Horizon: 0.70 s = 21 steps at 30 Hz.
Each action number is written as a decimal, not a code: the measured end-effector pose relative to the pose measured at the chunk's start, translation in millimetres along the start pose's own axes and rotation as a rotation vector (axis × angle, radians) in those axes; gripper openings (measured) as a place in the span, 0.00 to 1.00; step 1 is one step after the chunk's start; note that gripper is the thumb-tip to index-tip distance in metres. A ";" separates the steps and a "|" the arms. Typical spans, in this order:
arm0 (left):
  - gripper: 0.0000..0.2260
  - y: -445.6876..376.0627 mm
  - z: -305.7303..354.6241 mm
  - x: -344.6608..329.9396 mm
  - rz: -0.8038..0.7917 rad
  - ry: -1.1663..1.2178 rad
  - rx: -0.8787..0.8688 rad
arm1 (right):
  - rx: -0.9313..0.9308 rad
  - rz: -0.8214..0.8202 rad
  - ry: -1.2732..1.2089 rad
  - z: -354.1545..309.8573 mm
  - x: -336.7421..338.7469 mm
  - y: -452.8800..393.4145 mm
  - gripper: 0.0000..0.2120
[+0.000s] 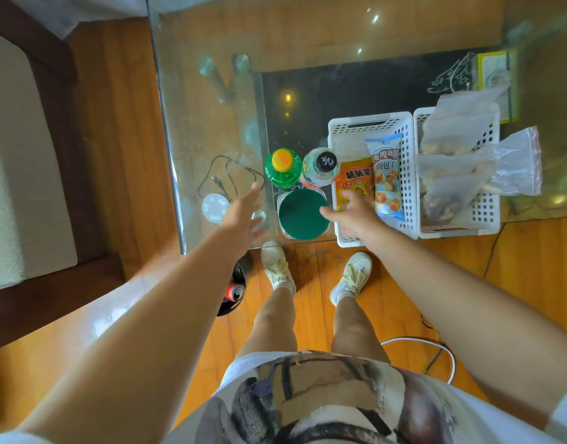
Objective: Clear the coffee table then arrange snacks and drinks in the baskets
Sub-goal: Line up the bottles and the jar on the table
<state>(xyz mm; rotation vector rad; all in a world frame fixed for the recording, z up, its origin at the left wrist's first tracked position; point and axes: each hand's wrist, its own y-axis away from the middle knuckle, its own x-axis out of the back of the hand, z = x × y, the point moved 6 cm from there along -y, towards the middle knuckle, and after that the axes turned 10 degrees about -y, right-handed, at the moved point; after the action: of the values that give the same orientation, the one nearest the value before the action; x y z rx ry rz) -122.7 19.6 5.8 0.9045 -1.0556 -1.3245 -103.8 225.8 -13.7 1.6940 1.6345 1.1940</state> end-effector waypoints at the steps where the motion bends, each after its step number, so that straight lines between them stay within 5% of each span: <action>1: 0.22 -1.1 -12.1 -4.2 -0.049 -0.018 0.065 | -0.084 -0.043 -0.032 13.6 -6.1 2.0 0.35; 6: 0.25 4.1 -34.4 -30.2 -0.234 -0.043 0.143 | -0.067 -0.053 -0.110 25.4 -17.5 7.3 0.30; 13: 0.30 5.5 -32.8 -49.0 -0.185 -0.094 0.080 | 0.539 0.236 0.030 -64.4 17.9 16.9 0.28; 21: 0.29 -4.4 -25.0 -50.8 -0.106 -0.081 0.077 | 0.670 0.206 0.281 -93.0 17.5 15.4 0.16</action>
<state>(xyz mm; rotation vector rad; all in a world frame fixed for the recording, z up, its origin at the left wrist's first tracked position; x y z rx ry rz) -98.0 68.3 -9.9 0.9823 -1.1408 -1.4269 -175.9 220.1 49.2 2.2124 2.2564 1.0786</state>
